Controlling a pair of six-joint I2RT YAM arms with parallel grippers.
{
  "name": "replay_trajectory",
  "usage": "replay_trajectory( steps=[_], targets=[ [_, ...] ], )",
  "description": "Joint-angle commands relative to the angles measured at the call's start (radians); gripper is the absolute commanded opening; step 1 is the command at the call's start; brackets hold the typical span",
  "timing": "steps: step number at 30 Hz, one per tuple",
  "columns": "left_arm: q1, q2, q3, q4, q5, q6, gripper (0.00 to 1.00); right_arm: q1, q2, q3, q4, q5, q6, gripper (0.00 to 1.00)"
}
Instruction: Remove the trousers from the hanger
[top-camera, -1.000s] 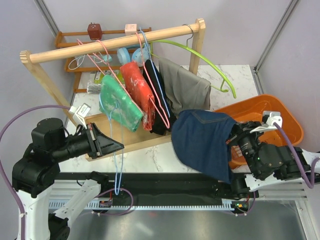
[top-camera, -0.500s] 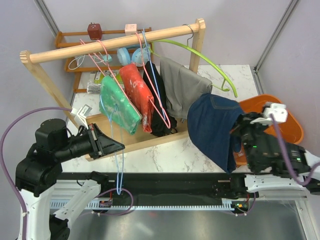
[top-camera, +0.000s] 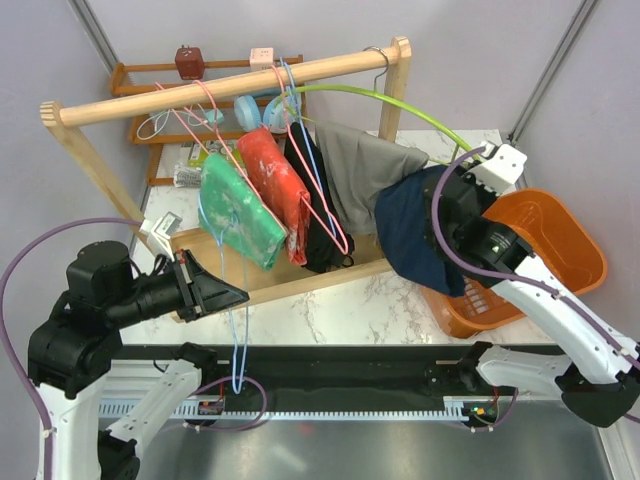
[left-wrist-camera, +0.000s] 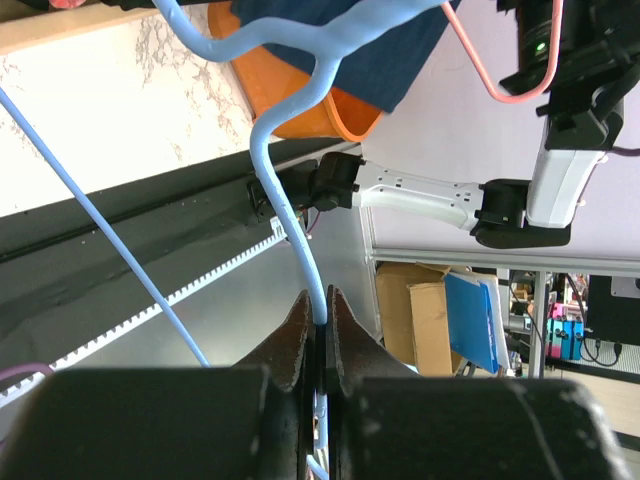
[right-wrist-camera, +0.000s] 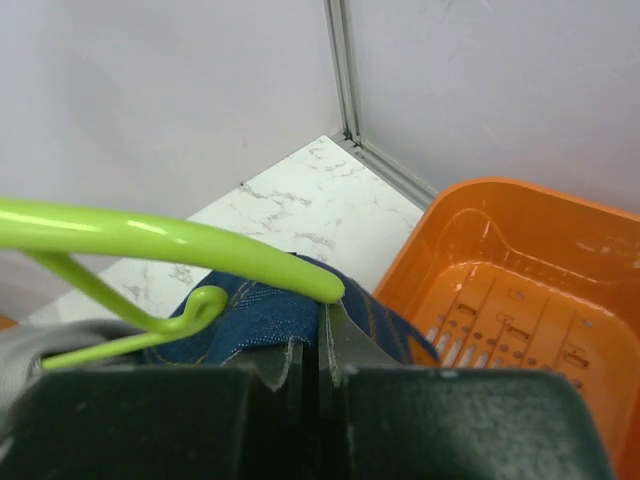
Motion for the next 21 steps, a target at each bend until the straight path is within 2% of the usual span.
replay_trajectory(
  steps=[1, 7, 11, 18, 21],
  targets=[
    [0.002, 0.032, 0.056, -0.032, 0.054, 0.035, 0.02, -0.12, -0.098, 0.001, 0.188, -0.019, -0.064, 0.0],
    [0.0, 0.063, 0.074, -0.042, 0.077, 0.071, 0.02, -0.183, -0.205, -0.038, 0.191, 0.041, -0.162, 0.0],
    [0.0, 0.078, 0.068, -0.04, 0.083, 0.083, 0.02, -0.23, -0.213, -0.007, 0.191, 0.099, -0.308, 0.0],
    [0.0, 0.086, 0.089, -0.039, 0.066, 0.083, 0.02, -0.341, -0.195, -0.018, 0.192, 0.026, -0.414, 0.0],
    [0.0, 0.086, 0.097, -0.037, 0.054, 0.08, 0.02, -0.347, -0.213, -0.059, 0.163, -0.01, -0.367, 0.02]
  ],
)
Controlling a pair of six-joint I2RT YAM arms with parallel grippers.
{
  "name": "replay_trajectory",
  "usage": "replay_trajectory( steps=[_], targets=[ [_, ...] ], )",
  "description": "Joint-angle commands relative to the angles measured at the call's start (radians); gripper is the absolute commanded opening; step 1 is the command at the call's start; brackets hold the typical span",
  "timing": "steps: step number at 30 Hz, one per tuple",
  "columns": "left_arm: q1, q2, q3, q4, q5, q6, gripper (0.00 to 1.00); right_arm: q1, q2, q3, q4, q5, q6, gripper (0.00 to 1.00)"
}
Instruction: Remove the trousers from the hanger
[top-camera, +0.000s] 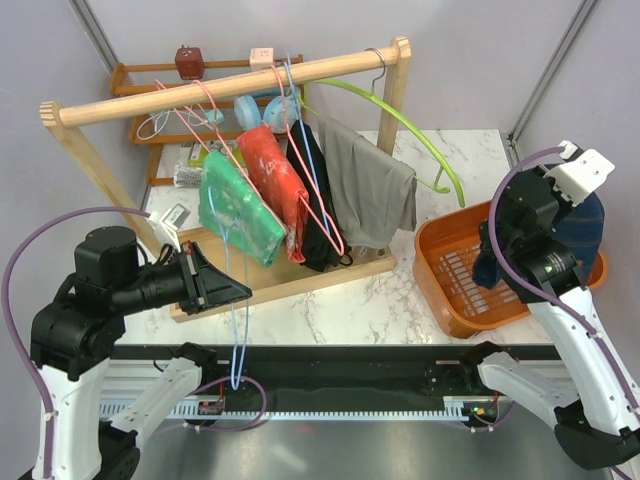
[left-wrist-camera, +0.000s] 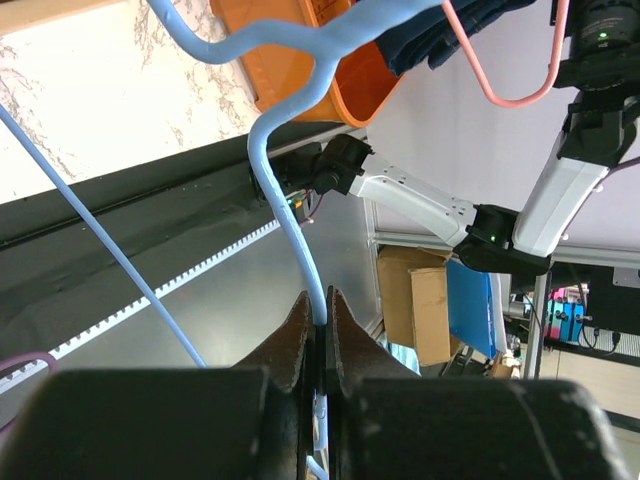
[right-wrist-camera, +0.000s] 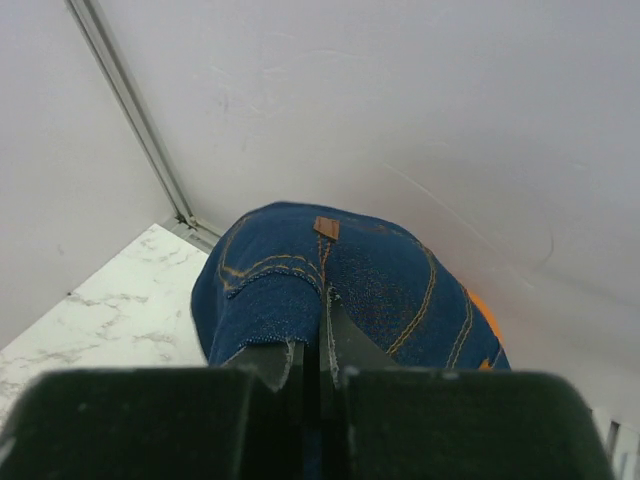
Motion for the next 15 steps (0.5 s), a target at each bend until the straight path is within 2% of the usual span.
replay_trajectory(
  steps=[1, 7, 10, 15],
  targets=[
    [0.0, 0.006, 0.049, 0.016, 0.017, 0.032, 0.02, -0.011, -0.03, -0.031, -0.02, -0.071, 0.017, 0.02],
    [0.0, -0.004, 0.087, 0.016, -0.035, 0.019, 0.02, -0.014, -0.061, -0.078, -0.258, -0.194, 0.247, 0.08],
    [0.0, -0.007, 0.107, 0.005, -0.066, 0.018, 0.02, -0.016, -0.102, -0.123, -0.37, -0.289, 0.353, 0.2],
    [0.001, -0.013, 0.133, -0.007, -0.133, 0.006, 0.02, -0.016, -0.119, -0.153, -0.533, -0.423, 0.462, 0.54]
  ],
)
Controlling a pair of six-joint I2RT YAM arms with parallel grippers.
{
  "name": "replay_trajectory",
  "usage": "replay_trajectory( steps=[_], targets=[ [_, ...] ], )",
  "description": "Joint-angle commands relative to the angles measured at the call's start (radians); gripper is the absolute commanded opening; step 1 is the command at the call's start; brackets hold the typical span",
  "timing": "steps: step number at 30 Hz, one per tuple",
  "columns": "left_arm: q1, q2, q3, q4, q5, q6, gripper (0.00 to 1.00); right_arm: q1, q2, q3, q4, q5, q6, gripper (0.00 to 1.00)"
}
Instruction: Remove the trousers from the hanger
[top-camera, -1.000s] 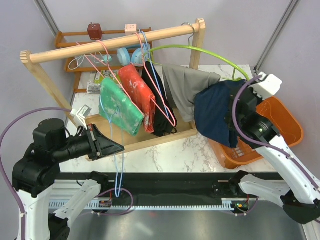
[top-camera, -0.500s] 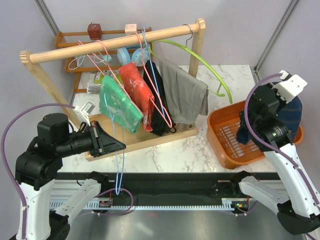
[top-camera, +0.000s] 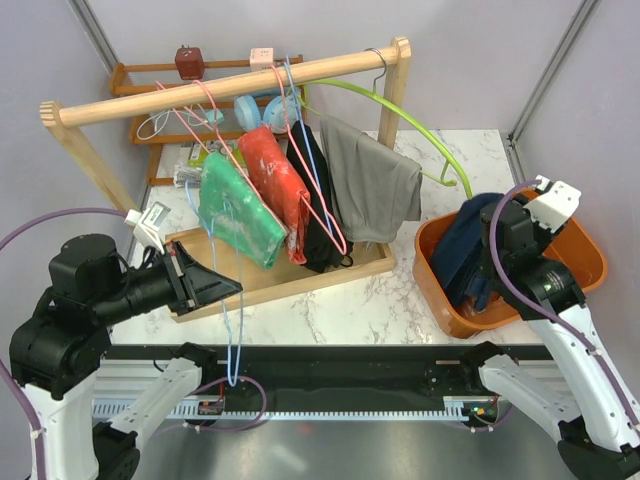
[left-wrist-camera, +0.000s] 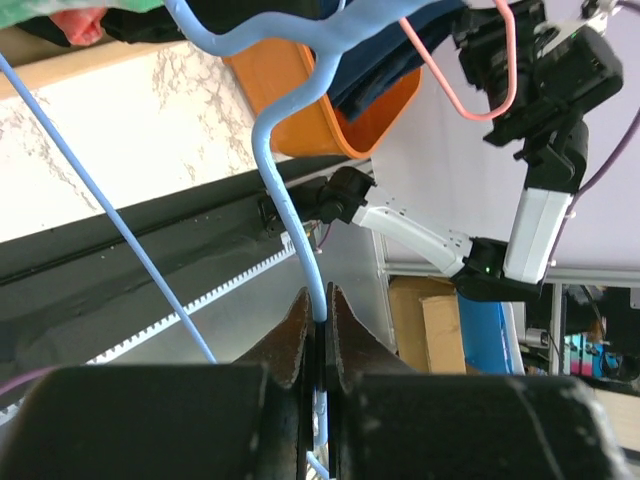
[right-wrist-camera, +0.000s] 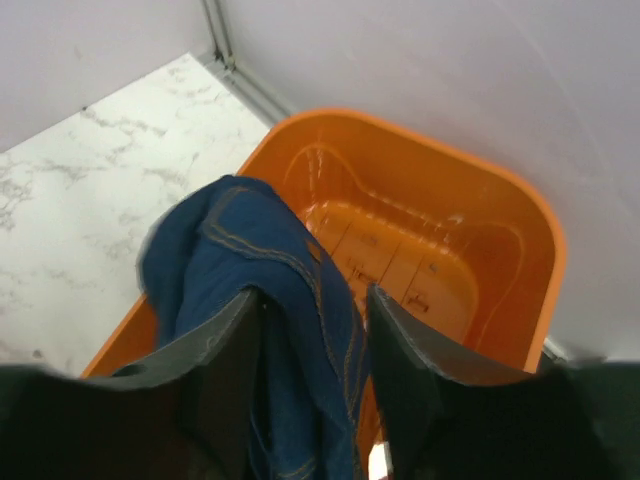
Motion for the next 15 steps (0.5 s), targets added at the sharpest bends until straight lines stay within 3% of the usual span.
replay_trajectory(
  steps=[1, 5, 15],
  targets=[
    [0.0, -0.006, 0.04, 0.005, -0.061, 0.0, 0.02, -0.003, -0.016, 0.004, -0.182, -0.143, 0.15, 0.75],
    [0.0, -0.012, 0.045, 0.007, -0.099, -0.021, 0.02, -0.003, 0.002, 0.05, -0.266, -0.244, 0.182, 0.98],
    [0.002, 0.012, 0.08, 0.117, -0.124, -0.079, 0.02, -0.003, 0.008, 0.217, -0.341, -0.666, 0.09, 0.98]
  ],
)
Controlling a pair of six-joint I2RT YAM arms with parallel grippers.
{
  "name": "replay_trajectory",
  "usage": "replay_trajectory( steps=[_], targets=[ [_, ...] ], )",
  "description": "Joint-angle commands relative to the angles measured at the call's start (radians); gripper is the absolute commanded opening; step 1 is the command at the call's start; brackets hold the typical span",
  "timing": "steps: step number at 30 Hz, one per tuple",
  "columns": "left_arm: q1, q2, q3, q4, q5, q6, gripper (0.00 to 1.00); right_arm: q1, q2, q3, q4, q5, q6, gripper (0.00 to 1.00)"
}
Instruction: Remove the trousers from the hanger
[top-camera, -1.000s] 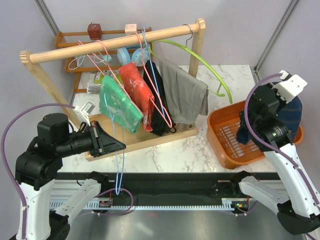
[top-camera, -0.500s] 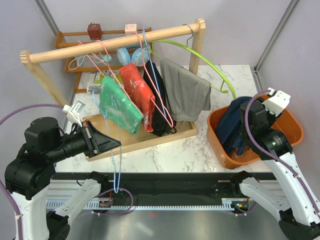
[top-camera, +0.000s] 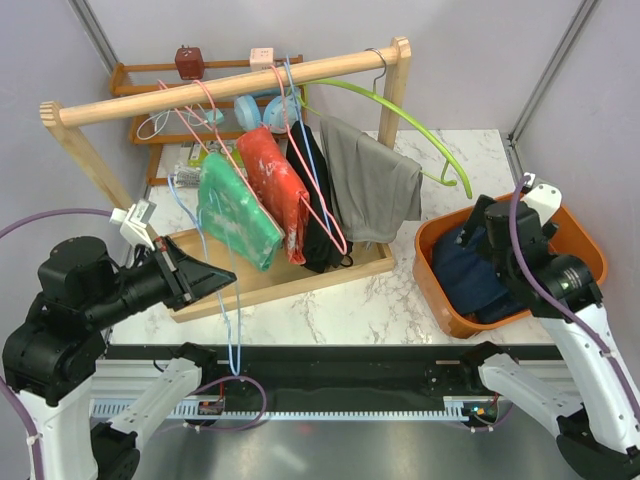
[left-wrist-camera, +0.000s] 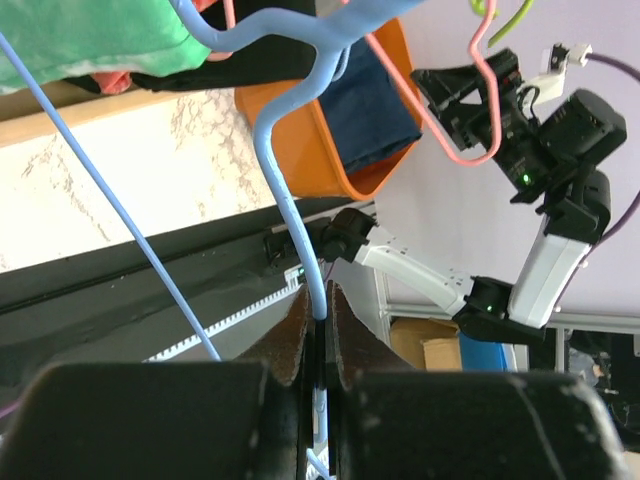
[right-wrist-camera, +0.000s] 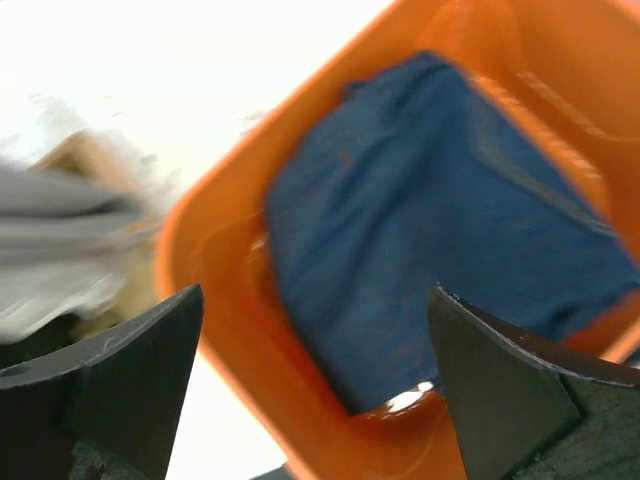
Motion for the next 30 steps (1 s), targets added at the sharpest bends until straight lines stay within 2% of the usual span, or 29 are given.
replay_trajectory(
  steps=[1, 6, 12, 17, 24, 30],
  targets=[
    [0.0, 0.043, 0.069, 0.111, -0.023, -0.047, 0.02, -0.003, -0.025, 0.114, -0.038, -0.254, -0.056, 0.98],
    [0.0, 0.147, 0.172, 0.135, 0.02, -0.054, 0.02, -0.001, -0.008, 0.26, -0.043, -0.479, -0.125, 0.98],
    [0.0, 0.247, 0.269, 0.147, -0.058, -0.063, 0.02, -0.003, 0.027, 0.294, -0.011, -0.697, -0.202, 0.98],
    [0.0, 0.309, 0.335, 0.16, -0.101, -0.087, 0.02, -0.003, 0.047, 0.326, 0.003, -0.762, -0.272, 0.98],
    [0.0, 0.257, 0.345, 0.141, -0.256, -0.159, 0.02, -0.003, 0.062, 0.351, 0.008, -0.825, -0.302, 0.98],
    [0.0, 0.295, 0.416, 0.126, -0.34, -0.15, 0.02, 0.003, 0.088, 0.386, 0.006, -0.854, -0.322, 0.98]
  ],
)
